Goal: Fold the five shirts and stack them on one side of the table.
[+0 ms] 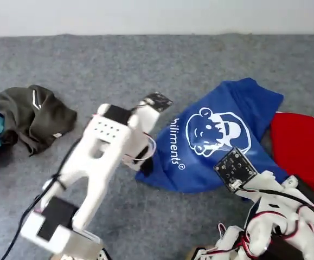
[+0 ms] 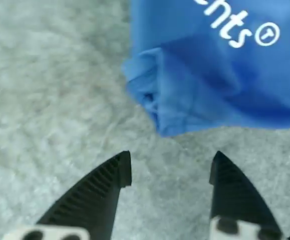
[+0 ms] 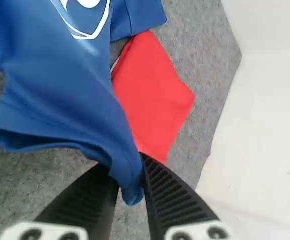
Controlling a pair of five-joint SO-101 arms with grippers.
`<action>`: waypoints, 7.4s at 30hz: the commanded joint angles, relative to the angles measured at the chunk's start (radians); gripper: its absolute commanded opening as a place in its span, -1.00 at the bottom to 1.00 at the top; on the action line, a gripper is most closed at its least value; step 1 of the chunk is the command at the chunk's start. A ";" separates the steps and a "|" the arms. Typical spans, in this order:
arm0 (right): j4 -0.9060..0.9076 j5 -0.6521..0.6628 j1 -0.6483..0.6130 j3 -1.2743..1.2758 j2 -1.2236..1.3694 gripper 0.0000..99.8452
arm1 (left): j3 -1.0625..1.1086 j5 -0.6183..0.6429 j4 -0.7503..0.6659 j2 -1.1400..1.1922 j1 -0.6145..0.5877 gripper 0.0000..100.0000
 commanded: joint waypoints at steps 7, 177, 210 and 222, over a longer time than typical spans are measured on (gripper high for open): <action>-0.027 0.012 0.010 -0.003 0.004 -0.98 | -0.085 -0.008 -0.035 0.166 0.063 -0.48; -0.852 -0.038 -0.019 0.051 0.005 -0.98 | -0.255 -0.127 -0.006 -0.651 -0.193 -0.97; -0.283 -0.364 -0.248 -1.335 0.943 -0.98 | -0.799 -0.216 -0.192 -0.660 -0.526 -0.97; -0.292 -0.327 -0.243 -1.642 0.961 -0.98 | -0.872 -0.212 -0.055 -0.663 -0.529 -0.97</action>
